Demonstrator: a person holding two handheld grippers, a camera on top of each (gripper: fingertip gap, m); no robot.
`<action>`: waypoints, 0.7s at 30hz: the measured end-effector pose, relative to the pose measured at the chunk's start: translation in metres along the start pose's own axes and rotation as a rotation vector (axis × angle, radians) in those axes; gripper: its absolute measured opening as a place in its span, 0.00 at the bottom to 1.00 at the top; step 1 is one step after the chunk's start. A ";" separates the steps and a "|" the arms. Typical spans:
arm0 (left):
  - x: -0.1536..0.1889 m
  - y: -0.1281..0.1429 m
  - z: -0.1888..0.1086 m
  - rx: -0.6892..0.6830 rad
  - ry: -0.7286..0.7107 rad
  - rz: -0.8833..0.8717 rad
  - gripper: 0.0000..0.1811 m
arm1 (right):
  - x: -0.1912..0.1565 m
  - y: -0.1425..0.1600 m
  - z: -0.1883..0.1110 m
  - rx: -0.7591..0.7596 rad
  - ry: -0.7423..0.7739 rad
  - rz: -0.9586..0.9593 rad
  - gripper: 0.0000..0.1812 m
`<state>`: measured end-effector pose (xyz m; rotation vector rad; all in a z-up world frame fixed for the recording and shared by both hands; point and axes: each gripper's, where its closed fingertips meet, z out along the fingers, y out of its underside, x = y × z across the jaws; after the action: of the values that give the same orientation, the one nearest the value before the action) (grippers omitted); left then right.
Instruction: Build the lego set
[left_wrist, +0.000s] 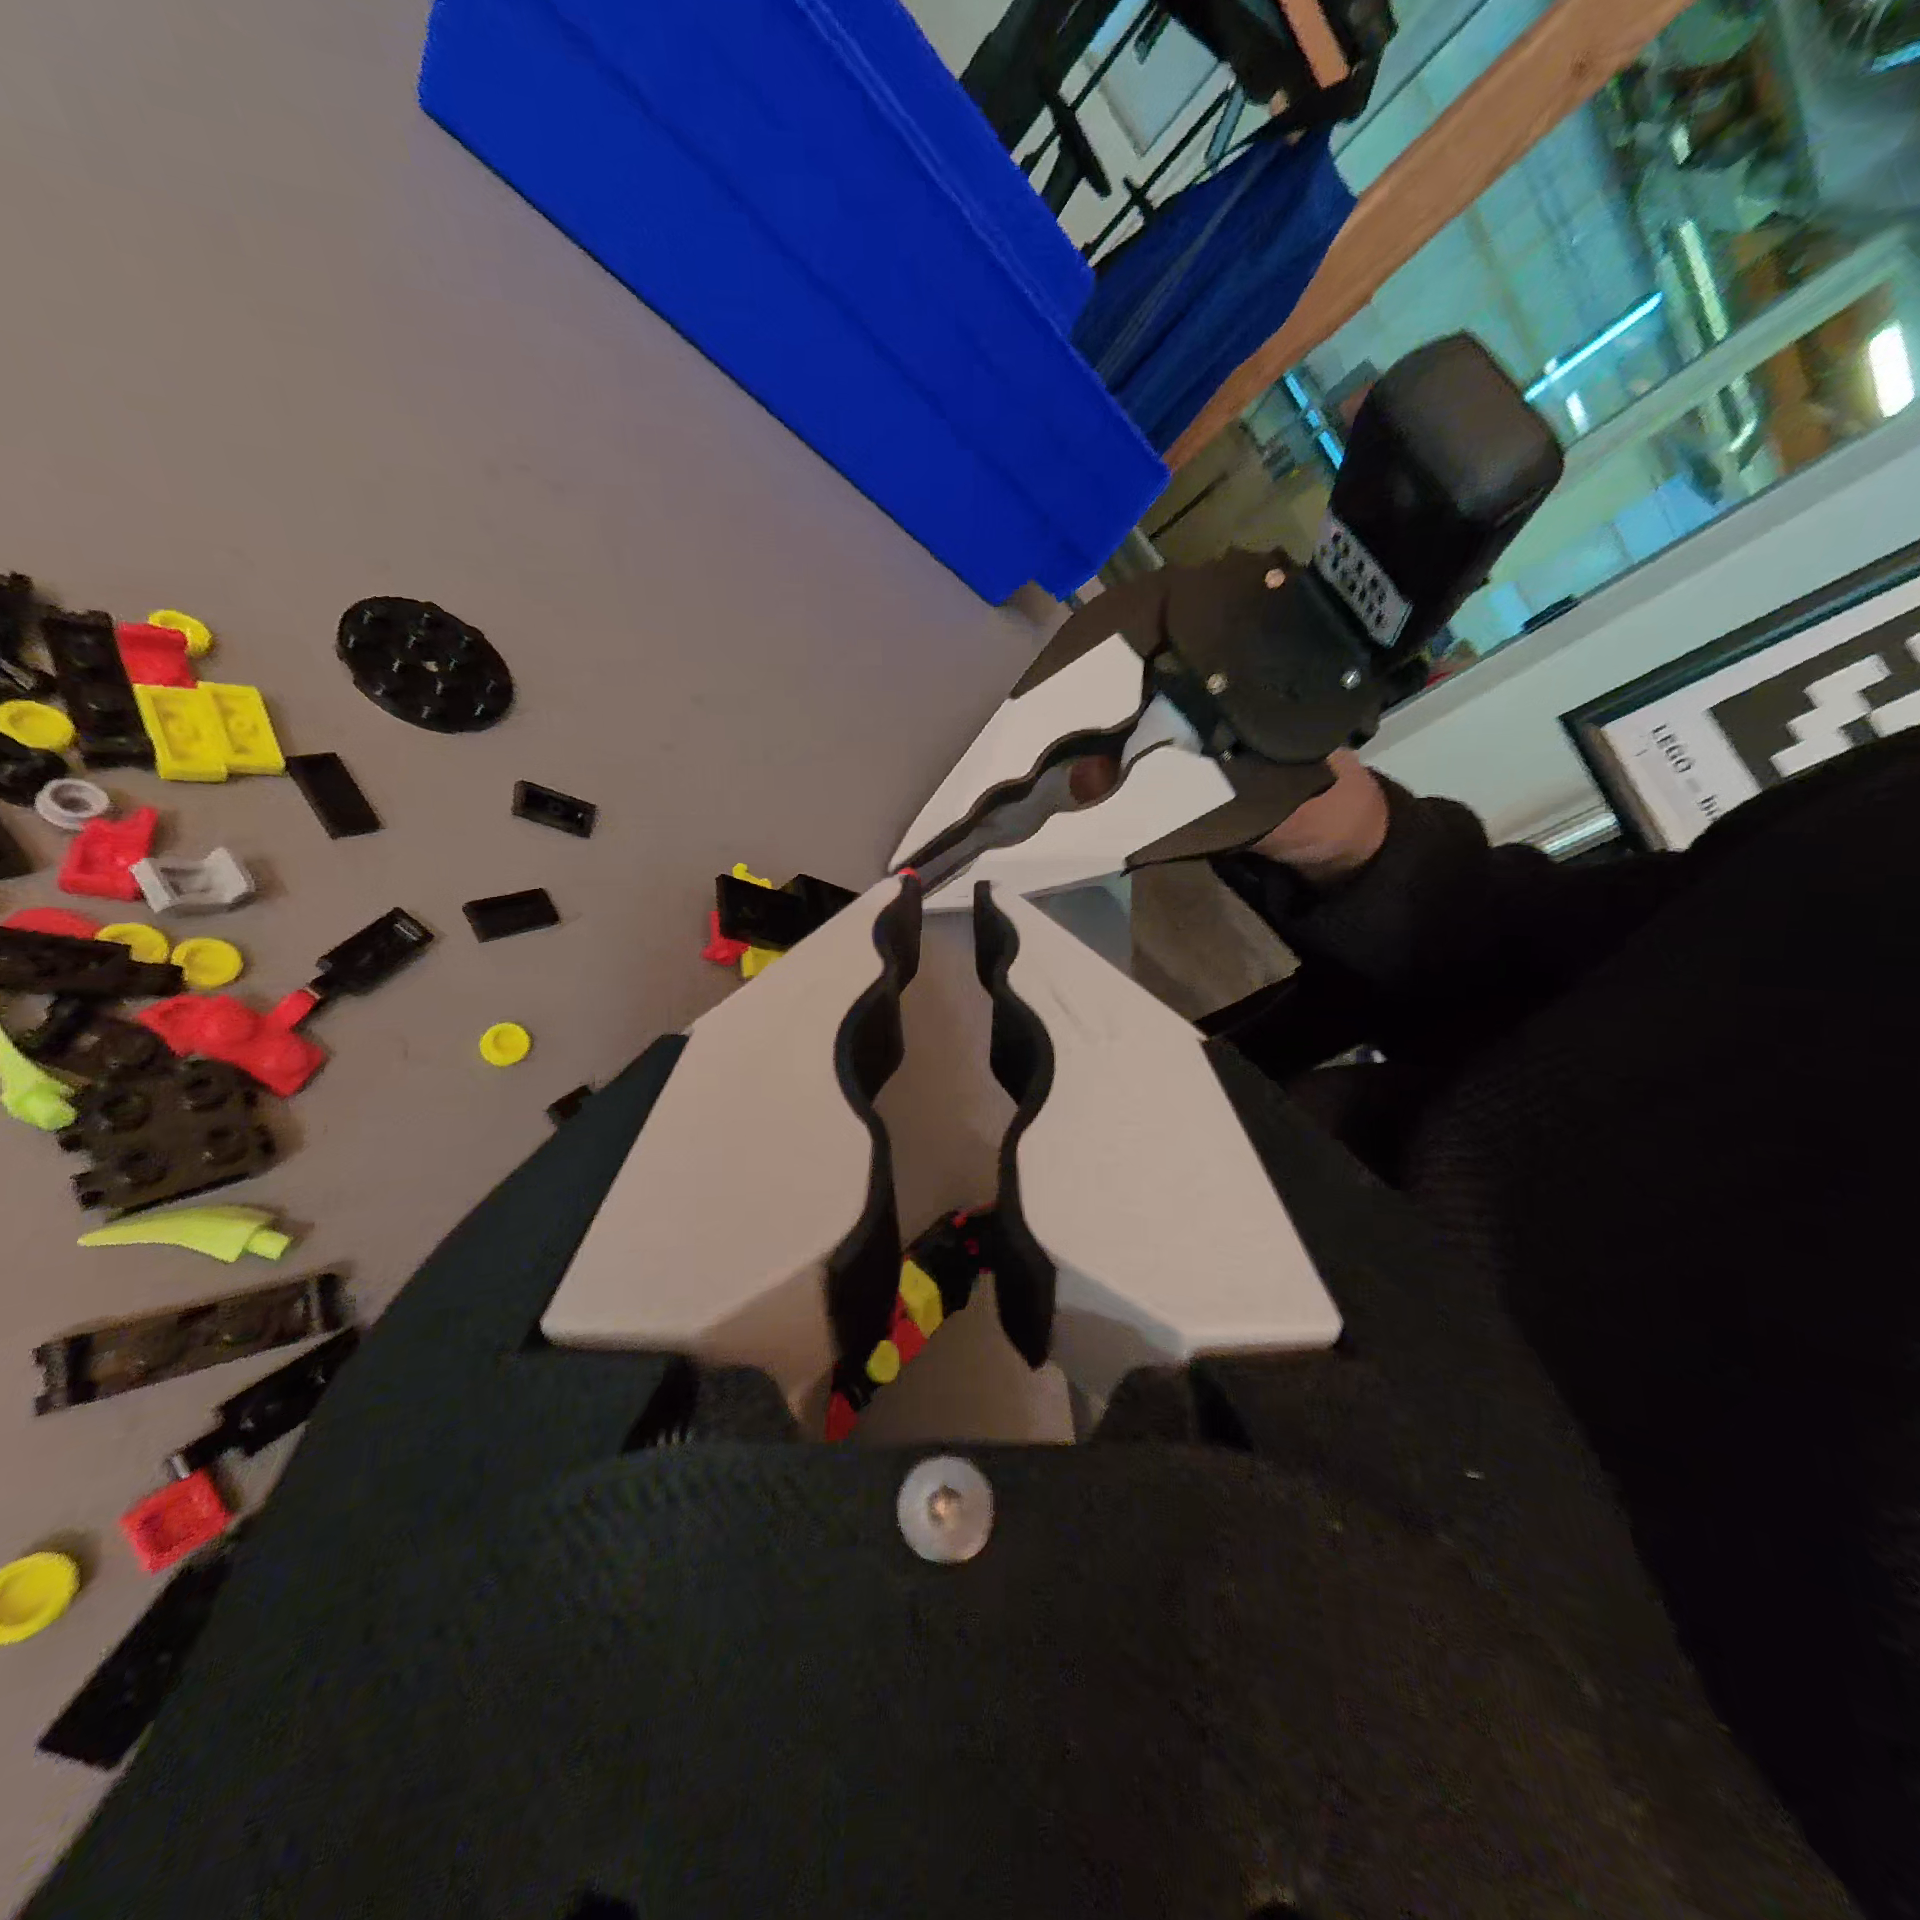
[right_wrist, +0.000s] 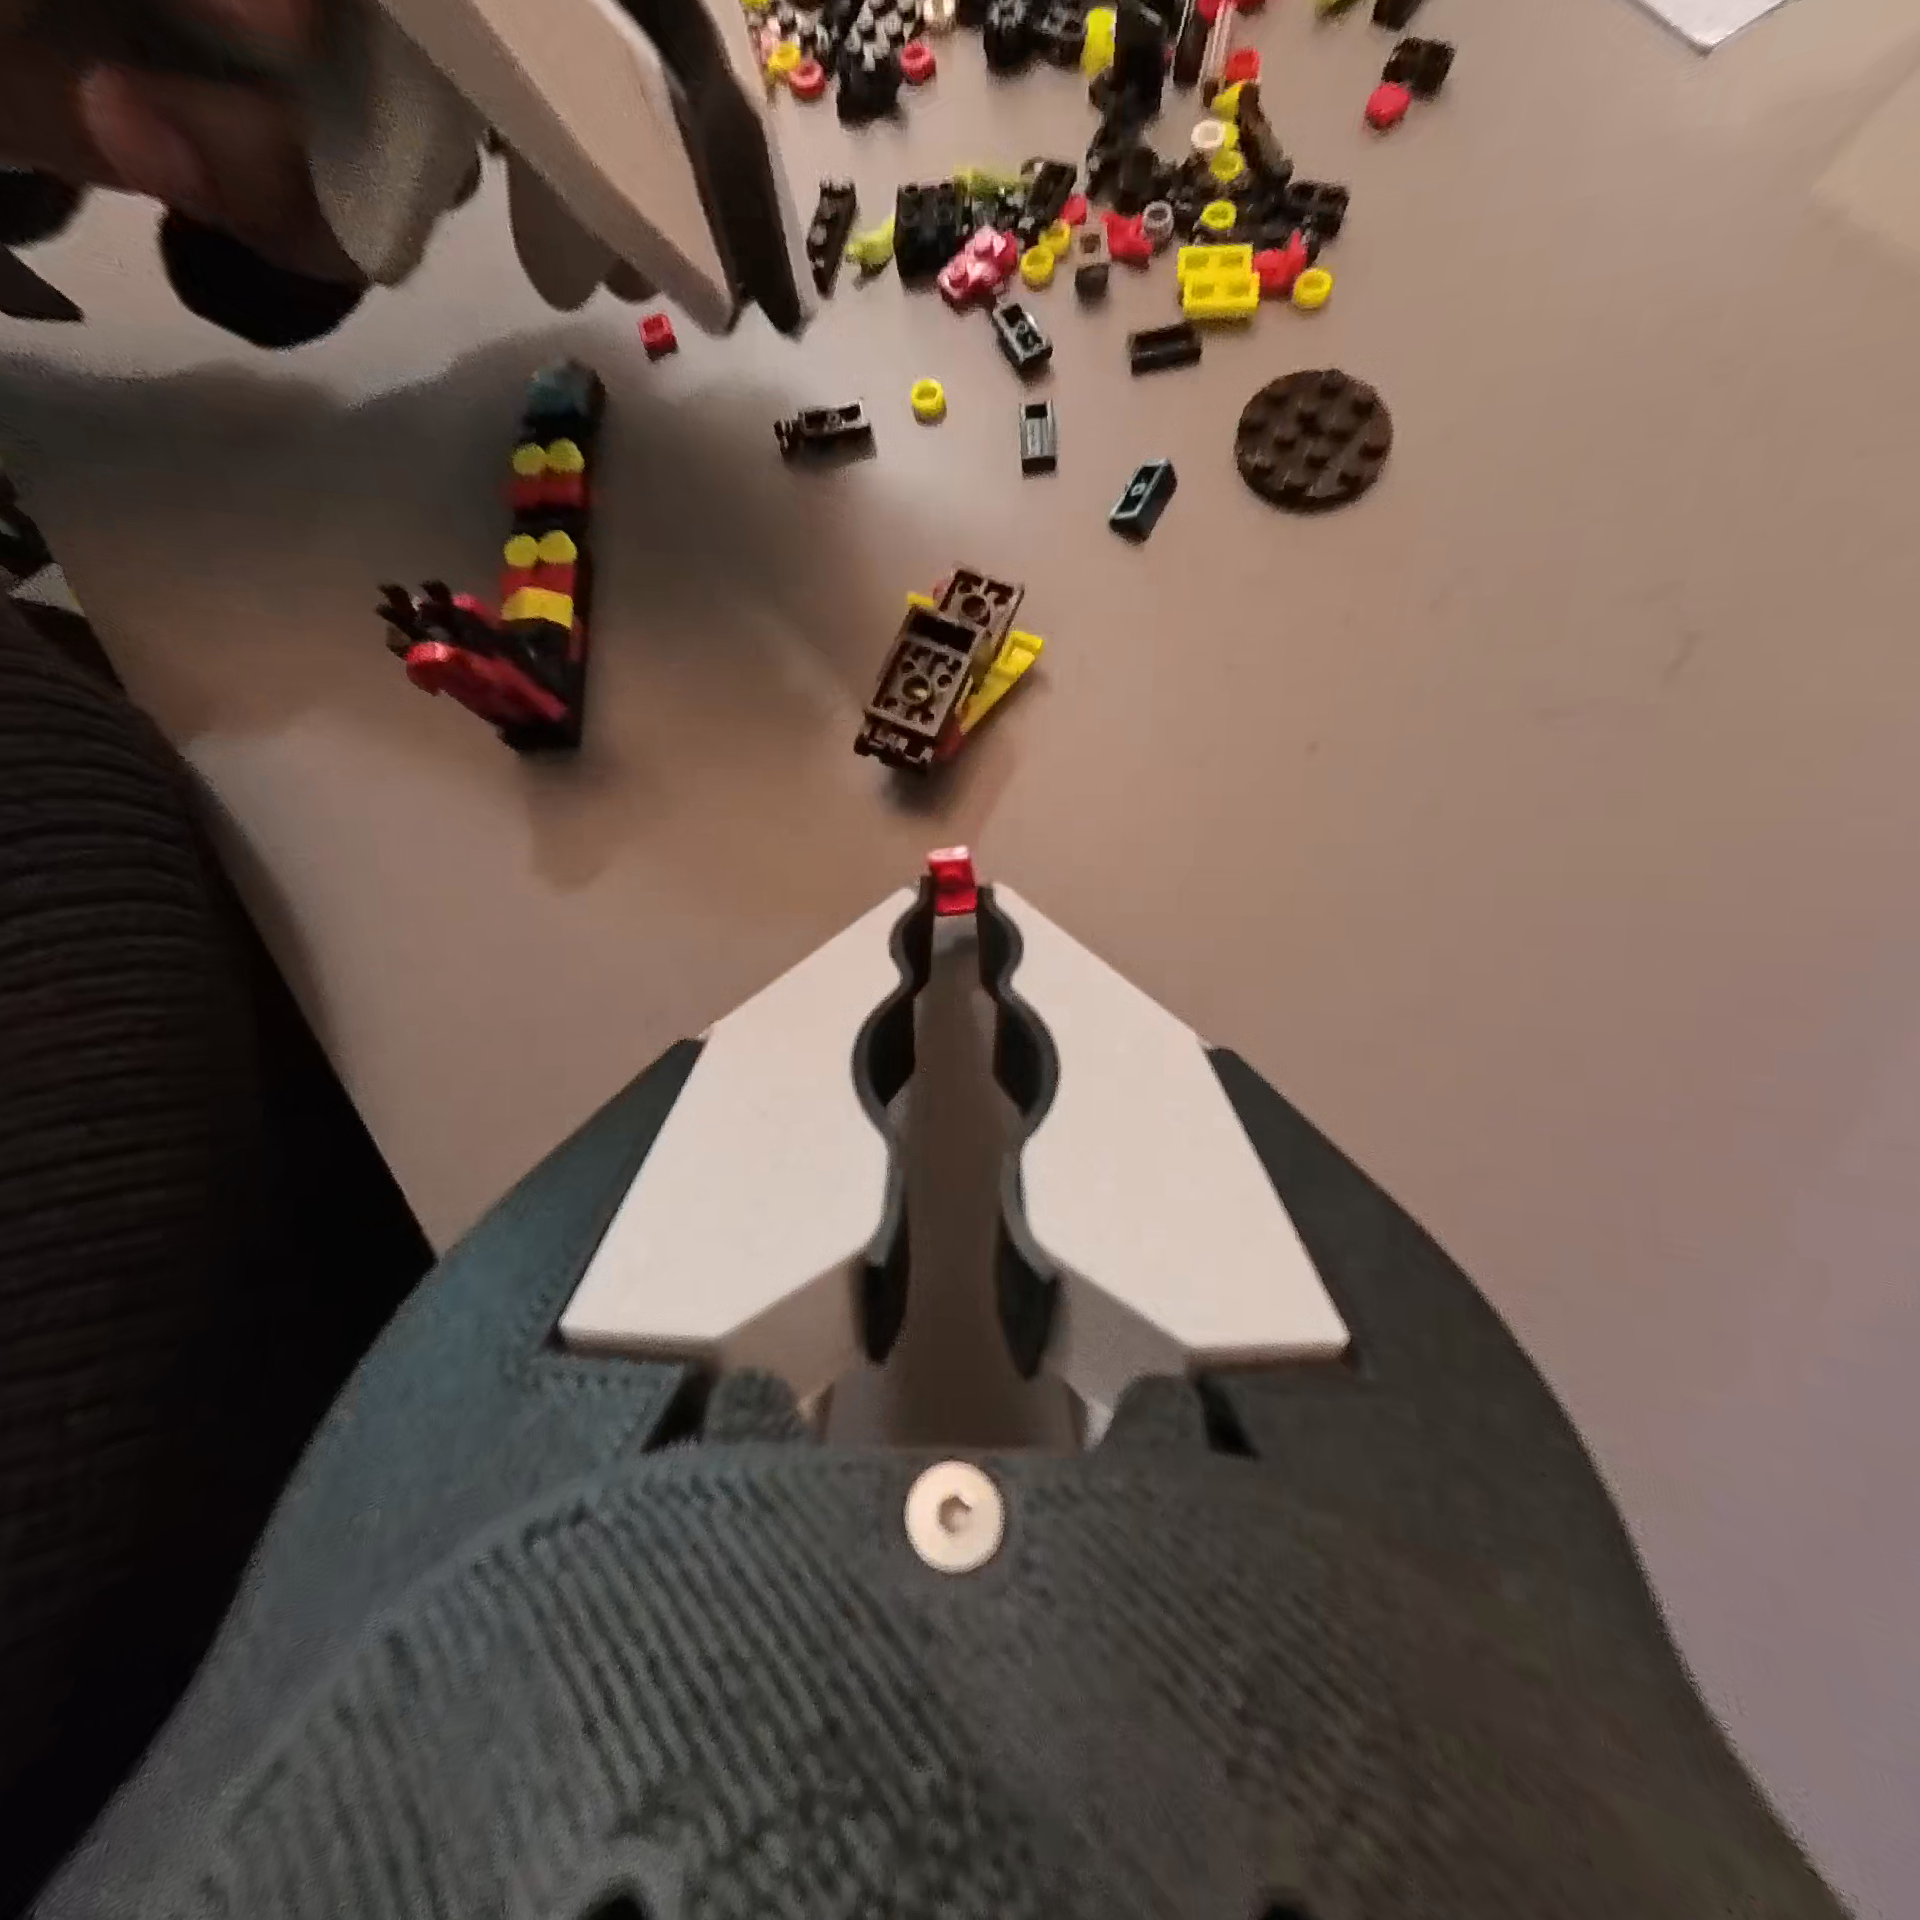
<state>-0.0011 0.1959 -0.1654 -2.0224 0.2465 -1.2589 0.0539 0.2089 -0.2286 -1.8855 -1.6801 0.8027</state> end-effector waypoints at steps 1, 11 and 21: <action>0.000 -0.001 -0.001 0.012 0.007 -0.019 0.04 | 0.000 0.001 0.002 -0.010 0.010 -0.014 0.04; -0.001 0.003 -0.015 0.062 -0.016 -0.064 0.05 | -0.011 -0.033 0.006 0.085 0.021 -0.062 0.14; -0.004 0.003 -0.018 0.080 -0.032 0.003 0.20 | -0.002 -0.056 0.013 0.122 0.070 -0.043 0.08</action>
<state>-0.0179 0.1872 -0.1654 -1.9713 0.1811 -1.2140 0.0049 0.2130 -0.1991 -1.7690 -1.5871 0.7947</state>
